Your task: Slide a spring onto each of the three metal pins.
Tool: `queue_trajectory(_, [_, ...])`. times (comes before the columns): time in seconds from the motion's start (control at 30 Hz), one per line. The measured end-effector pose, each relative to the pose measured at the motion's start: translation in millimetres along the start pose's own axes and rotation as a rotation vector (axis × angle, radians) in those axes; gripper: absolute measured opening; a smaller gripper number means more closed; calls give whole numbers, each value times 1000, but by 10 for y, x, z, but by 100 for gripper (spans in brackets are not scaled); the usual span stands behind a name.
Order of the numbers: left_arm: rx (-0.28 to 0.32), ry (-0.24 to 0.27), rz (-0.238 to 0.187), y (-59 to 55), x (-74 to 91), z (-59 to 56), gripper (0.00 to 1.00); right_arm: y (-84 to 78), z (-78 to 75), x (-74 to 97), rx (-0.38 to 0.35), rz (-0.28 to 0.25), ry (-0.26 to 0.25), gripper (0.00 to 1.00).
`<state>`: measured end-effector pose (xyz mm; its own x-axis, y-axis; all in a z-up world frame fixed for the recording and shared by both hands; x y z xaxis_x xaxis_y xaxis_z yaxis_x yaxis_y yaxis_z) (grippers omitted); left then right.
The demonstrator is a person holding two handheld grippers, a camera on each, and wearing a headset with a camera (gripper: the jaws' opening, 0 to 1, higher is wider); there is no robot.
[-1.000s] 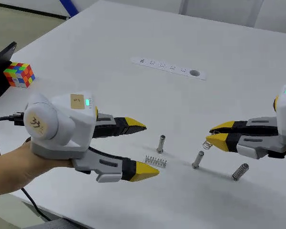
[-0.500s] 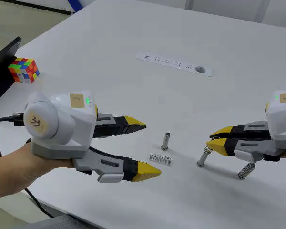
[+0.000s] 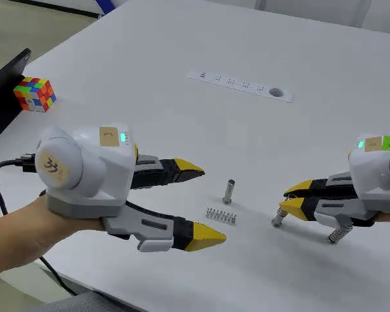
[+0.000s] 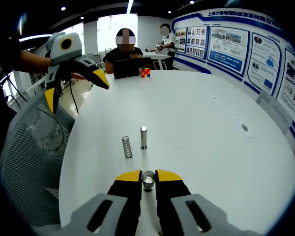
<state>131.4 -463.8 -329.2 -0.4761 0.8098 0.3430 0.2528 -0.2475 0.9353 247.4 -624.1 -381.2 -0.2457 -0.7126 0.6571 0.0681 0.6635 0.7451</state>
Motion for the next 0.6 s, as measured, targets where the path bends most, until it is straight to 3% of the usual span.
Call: queue_trajectory(0.6, [20,23,-2,-56,44,25,61,-135,41,-142,24,69,9,11])
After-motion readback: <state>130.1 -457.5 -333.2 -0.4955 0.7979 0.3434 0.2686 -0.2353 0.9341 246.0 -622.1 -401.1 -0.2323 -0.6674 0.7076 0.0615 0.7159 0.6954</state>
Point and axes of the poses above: the centre of the closed fingertips' face, and the gripper's own axes: x roughly backward along the fingers, z roughly to its left, y roughly out of its top, the point moved 6 cm from there along x, roughly backward along the fingers, and after that the axes turned 7 degrees about -y, right-handed, at the moved point
